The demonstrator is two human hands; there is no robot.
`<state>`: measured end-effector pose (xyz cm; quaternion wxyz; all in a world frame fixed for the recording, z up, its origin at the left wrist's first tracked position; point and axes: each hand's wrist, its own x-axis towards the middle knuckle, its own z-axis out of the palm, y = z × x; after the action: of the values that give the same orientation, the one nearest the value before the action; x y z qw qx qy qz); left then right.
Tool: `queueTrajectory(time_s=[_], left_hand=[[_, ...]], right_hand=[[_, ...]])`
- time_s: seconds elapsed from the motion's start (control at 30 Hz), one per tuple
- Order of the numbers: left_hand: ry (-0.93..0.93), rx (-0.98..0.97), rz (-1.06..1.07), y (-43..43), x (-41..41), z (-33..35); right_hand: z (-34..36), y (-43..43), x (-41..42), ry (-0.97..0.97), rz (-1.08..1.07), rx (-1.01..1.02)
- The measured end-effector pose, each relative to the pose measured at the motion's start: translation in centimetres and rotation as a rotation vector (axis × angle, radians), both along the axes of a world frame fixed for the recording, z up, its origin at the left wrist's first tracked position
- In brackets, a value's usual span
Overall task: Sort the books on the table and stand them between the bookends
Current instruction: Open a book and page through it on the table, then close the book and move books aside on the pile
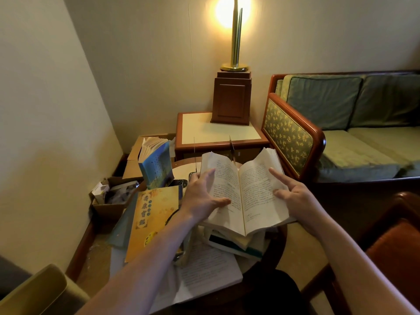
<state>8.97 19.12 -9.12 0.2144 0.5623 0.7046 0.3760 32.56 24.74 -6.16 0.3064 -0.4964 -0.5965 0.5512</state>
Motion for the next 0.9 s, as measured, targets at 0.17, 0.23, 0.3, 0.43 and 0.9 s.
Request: queueTrajectory(time_s=[0.17,0.23,0.3,0.43,0.9], left_hand=[[-0.252,0.041,-0.053,0.0,1.1,1.5],[-0.427,0.022,-0.053,0.0,1.8,2.4],[-0.569,0.030,-0.082,0.0,2.7,2.9],[-0.792,-0.015,-0.152,0.2,4.4,2.3],[-0.420,-0.177,-0.281,-0.4,6.3,-1.2]], right_hand=[[1.2,-0.5,-1.7,0.073,0.104,0.037],[1.4,-0.7,-2.3,0.049,0.127,0.105],[1.5,-0.8,-2.7,0.042,0.128,0.145],[1.7,-1.4,-3.2,0.007,0.136,0.205],[0.1,-1.3,-2.0,0.042,-0.106,0.054]])
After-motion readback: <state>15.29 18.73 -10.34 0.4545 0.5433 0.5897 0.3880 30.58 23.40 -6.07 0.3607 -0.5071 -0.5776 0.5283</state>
